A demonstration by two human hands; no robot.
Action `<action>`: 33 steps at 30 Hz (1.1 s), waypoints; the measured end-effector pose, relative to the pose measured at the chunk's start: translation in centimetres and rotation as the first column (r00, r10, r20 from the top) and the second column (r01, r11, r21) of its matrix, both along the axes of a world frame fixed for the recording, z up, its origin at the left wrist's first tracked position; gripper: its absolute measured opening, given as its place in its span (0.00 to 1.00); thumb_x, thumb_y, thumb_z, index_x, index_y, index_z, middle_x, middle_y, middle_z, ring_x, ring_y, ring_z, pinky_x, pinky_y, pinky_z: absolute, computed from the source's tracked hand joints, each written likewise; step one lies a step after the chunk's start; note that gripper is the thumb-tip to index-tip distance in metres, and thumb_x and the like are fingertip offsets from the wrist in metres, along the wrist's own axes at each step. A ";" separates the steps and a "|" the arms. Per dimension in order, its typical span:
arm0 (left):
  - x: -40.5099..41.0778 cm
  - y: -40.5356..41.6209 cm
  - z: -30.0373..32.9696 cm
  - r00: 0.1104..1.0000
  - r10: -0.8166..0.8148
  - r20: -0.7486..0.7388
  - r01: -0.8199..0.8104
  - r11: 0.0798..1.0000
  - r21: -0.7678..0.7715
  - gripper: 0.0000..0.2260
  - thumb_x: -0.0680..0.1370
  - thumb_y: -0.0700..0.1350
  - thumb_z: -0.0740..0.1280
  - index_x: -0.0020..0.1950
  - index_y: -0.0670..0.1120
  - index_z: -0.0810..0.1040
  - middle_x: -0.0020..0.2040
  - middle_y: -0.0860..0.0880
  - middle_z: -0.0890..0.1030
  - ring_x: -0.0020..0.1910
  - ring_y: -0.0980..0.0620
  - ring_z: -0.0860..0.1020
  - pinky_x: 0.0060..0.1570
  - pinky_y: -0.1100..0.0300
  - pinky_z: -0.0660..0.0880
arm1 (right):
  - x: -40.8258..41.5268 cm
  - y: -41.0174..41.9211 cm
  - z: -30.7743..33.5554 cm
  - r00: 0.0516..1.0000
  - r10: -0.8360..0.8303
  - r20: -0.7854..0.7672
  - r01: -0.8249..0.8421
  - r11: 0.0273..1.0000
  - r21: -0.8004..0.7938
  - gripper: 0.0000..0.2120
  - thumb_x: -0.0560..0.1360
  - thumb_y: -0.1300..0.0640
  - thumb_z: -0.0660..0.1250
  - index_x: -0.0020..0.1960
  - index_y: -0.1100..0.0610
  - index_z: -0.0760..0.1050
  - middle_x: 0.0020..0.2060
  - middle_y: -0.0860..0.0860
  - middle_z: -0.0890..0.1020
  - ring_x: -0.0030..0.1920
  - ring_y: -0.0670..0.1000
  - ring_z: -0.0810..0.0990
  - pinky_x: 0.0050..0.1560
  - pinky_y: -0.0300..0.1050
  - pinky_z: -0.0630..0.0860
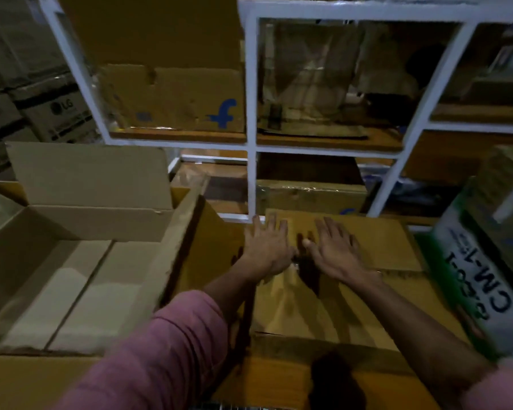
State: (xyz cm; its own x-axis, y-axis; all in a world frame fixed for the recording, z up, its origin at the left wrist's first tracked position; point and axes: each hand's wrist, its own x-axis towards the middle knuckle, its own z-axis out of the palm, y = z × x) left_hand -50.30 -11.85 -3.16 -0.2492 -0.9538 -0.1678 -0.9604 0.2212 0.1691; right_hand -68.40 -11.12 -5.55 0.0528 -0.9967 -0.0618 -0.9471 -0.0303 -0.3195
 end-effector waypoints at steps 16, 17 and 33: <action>-4.6 -3.6 -9.9 0.981 0.194 -0.031 -0.189 0.974 0.123 0.39 0.79 0.74 0.47 0.84 0.57 0.40 0.83 0.47 0.33 0.78 0.31 0.32 0.74 0.30 0.39 | -16.1 -0.5 -6.6 0.972 -0.202 -0.124 0.215 0.972 0.099 0.37 0.78 0.26 0.42 0.81 0.43 0.49 0.83 0.46 0.47 0.80 0.69 0.42 0.74 0.75 0.45; -4.5 -4.1 -10.0 0.979 0.202 -0.037 -0.196 0.972 0.128 0.39 0.79 0.74 0.47 0.84 0.57 0.40 0.83 0.48 0.33 0.78 0.31 0.32 0.74 0.30 0.39 | -16.7 -0.9 -6.6 0.970 -0.207 -0.130 0.220 0.971 0.093 0.37 0.77 0.25 0.42 0.81 0.43 0.48 0.83 0.46 0.46 0.80 0.69 0.41 0.73 0.76 0.44; -3.9 -6.9 -11.1 0.982 0.185 -0.035 -0.187 0.980 -0.063 0.43 0.73 0.79 0.38 0.83 0.57 0.46 0.85 0.51 0.44 0.74 0.30 0.62 0.65 0.34 0.69 | -19.0 -3.1 -6.0 0.971 -0.232 0.060 0.226 0.970 0.091 0.35 0.80 0.31 0.55 0.82 0.45 0.53 0.83 0.47 0.44 0.78 0.68 0.55 0.71 0.69 0.61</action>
State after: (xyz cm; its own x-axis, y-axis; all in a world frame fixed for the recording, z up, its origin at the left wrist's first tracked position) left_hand -54.16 -18.79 -14.21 -0.0702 -0.9927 -0.0982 -0.9807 0.0507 0.1886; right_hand -87.43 -14.23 -11.59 -0.1691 -0.9743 -0.1489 -0.9010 0.2140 -0.3773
